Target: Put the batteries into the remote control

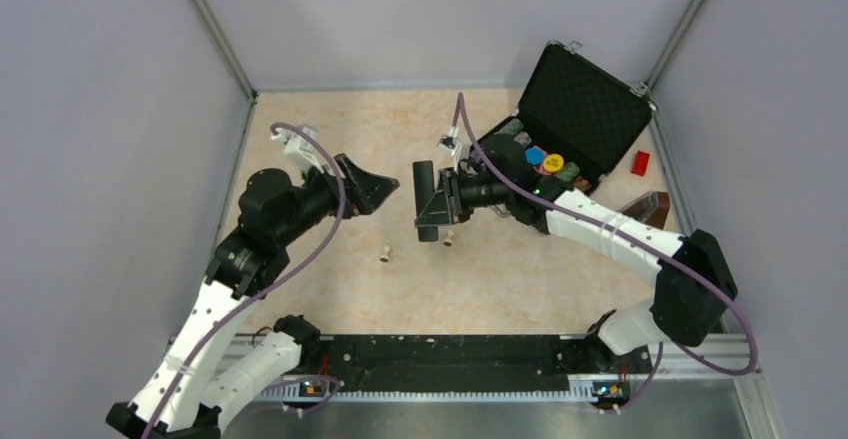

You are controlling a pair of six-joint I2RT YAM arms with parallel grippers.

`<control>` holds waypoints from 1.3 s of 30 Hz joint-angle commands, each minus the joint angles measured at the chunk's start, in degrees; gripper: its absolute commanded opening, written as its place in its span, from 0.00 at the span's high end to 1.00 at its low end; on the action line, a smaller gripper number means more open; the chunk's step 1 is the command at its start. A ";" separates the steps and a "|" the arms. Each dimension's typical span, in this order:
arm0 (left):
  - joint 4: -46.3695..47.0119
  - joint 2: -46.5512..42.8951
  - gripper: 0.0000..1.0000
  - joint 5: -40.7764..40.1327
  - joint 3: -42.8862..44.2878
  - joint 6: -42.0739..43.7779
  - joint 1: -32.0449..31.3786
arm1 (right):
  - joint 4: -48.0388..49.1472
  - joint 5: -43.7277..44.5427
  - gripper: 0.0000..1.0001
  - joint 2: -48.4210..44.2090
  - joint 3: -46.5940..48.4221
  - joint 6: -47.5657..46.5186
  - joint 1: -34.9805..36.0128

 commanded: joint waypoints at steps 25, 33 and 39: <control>-14.39 -7.09 0.01 -31.24 -0.47 9.42 0.16 | -46.65 77.17 0.84 48.11 45.93 -10.81 2.74; -14.67 -7.19 0.01 -31.41 -0.92 9.14 0.17 | -47.01 73.64 0.74 49.09 45.99 -7.93 3.12; -15.94 -8.65 0.01 -31.75 -1.80 8.74 0.13 | -46.00 72.06 0.64 47.20 44.93 -7.40 3.30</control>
